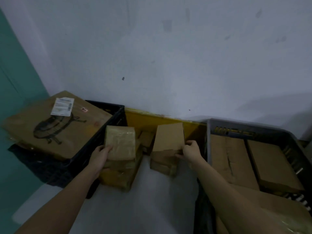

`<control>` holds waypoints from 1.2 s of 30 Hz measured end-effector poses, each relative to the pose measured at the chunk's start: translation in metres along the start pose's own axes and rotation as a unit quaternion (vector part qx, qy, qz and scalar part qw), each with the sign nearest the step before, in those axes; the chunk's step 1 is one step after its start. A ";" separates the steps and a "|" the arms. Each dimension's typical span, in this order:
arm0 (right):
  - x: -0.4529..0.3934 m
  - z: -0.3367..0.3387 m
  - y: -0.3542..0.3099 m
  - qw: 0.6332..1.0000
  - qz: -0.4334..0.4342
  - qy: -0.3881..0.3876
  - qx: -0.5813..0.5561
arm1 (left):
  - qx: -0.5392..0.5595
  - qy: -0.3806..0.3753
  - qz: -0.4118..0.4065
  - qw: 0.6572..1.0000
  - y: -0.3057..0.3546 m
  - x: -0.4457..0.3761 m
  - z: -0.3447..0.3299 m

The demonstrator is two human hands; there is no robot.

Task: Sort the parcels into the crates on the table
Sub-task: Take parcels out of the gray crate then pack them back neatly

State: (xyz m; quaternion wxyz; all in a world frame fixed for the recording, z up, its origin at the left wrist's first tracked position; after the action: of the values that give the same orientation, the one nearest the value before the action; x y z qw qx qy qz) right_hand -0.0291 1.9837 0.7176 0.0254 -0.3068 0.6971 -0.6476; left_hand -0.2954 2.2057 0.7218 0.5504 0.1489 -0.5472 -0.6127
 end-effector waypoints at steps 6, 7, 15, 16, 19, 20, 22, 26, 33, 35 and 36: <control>-0.016 -0.020 0.051 0.994 -0.048 0.092 -0.029 | -0.114 0.009 -0.027 0.993 -0.011 -0.049 0.016; -0.017 -0.023 0.057 0.992 -0.053 0.107 -0.029 | -0.153 0.017 -0.053 0.987 -0.010 -0.054 0.018; -0.014 -0.046 0.083 0.899 0.116 0.156 0.393 | -0.521 0.060 -0.434 0.733 -0.004 -0.042 -0.012; -0.013 -0.053 0.088 0.867 0.147 0.137 0.456 | -0.529 0.041 -0.451 0.718 -0.007 -0.044 -0.015; -0.014 -0.071 0.103 0.823 0.151 0.050 0.546 | -0.533 0.034 -0.455 0.712 -0.014 -0.060 -0.013; -0.016 -0.074 0.108 0.822 0.135 0.023 0.553 | -0.537 0.033 -0.455 0.709 -0.015 -0.063 -0.013; -0.018 -0.077 0.114 0.821 0.112 -0.008 0.560 | -0.543 0.031 -0.456 0.704 -0.017 -0.066 -0.016; -0.025 -0.080 0.116 0.814 0.076 -0.024 0.575 | -0.539 0.033 -0.438 0.718 -0.013 -0.062 -0.021; -0.014 -0.073 0.100 0.844 0.087 -0.039 0.528 | -0.558 0.034 -0.411 0.720 -0.002 -0.056 -0.025; -0.005 -0.074 0.086 0.865 0.089 -0.040 0.492 | -0.575 0.009 -0.389 0.719 0.006 -0.055 -0.028; 0.001 -0.074 0.076 0.875 0.090 -0.035 0.474 | -0.580 -0.005 -0.382 0.719 0.011 -0.055 -0.031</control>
State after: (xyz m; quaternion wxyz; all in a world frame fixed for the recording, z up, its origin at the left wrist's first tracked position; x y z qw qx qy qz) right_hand -0.0922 2.0472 0.6601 0.2509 -0.2165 0.3297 -0.8840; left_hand -0.2468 2.2381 0.6970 0.2452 -0.0056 0.0158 -0.9693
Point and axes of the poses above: each hand's wrist, its own x-axis away from the middle knuckle, its own z-axis out of the back of the hand, y = z × x, the point moved 3 cm from there along -x, towards the middle knuckle, and after that the axes turned 11 degrees about -x, right-handed, at the moved point
